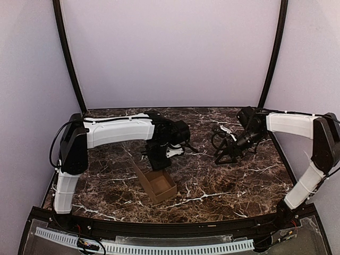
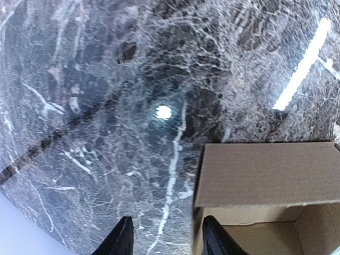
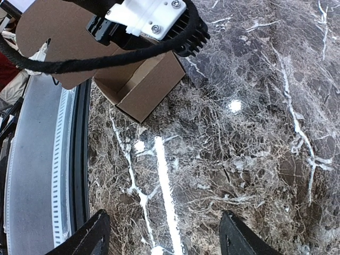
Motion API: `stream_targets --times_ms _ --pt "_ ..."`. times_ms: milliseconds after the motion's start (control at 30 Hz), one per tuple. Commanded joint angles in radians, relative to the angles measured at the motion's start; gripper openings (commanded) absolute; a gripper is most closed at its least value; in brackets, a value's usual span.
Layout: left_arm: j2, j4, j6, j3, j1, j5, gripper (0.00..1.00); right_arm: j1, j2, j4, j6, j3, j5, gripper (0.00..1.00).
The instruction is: Fold the paper box
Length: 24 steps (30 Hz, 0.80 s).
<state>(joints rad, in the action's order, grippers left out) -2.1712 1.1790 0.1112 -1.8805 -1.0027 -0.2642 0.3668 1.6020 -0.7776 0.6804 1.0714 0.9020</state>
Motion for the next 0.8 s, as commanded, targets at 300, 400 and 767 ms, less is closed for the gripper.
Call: stream_targets --times_ms 300,400,767 --pt "0.468 -0.437 -0.019 0.112 -0.021 -0.415 0.96 -0.054 -0.196 0.123 -0.067 0.011 -0.067 0.72" --pt "0.76 -0.819 -0.109 0.453 -0.019 -0.497 0.99 -0.054 -0.314 0.334 -0.195 -0.05 -0.186 0.99" --pt "1.102 -0.552 -0.481 0.729 -0.019 -0.346 0.89 0.135 0.043 0.303 -0.116 0.231 -0.108 0.78"
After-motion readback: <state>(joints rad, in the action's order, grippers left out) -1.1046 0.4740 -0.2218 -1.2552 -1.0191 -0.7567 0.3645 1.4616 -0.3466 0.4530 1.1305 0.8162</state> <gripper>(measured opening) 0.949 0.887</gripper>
